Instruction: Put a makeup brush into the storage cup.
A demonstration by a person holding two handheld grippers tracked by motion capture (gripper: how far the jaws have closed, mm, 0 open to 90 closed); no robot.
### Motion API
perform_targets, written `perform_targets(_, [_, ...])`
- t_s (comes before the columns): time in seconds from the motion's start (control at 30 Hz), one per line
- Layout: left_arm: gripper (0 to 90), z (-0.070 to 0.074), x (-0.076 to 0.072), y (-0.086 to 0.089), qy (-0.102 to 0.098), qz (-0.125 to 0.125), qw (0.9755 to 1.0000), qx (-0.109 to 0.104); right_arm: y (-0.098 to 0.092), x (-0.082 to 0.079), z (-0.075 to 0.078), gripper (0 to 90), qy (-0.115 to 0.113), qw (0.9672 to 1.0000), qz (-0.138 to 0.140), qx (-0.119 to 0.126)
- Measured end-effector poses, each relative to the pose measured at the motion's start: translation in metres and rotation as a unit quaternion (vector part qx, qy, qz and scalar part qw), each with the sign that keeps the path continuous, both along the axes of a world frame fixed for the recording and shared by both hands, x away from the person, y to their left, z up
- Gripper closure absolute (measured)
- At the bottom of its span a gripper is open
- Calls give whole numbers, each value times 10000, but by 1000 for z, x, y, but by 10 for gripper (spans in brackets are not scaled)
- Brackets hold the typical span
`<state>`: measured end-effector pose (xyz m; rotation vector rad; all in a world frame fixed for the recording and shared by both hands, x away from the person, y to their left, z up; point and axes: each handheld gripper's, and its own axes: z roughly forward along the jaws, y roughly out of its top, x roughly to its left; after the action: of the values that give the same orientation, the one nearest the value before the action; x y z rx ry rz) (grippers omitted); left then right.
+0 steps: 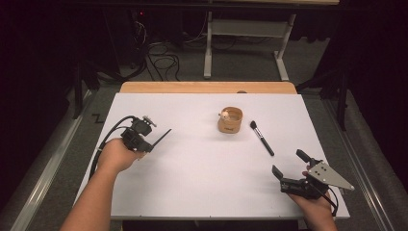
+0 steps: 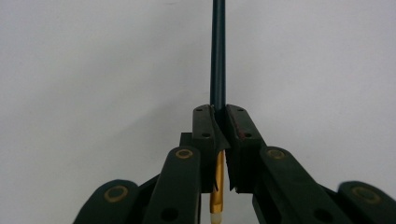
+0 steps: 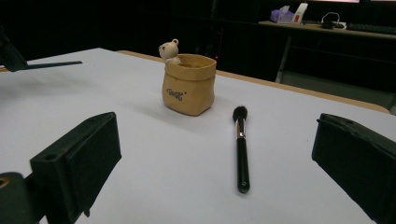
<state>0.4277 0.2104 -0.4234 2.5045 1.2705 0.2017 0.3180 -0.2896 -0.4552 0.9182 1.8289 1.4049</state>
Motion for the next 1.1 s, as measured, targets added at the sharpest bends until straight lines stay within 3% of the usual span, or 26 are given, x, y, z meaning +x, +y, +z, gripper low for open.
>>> perform_targets(0.2, [836, 8, -11, -11, -157, -296, 9994, 32, 0, -1, 1, 17, 6, 10000, -11, 23])
perform_targets(0.6, [835, 15, -28, -41, -213, -865, 9959, 169, 1, -1, 0, 18, 26, 10000, 37, 17])
perform_targets(1.1, [835, 13, -37, -64, -165, -1239, 9921, 100, 3, 0, -3, 18, 80, 10000, 41, 7])
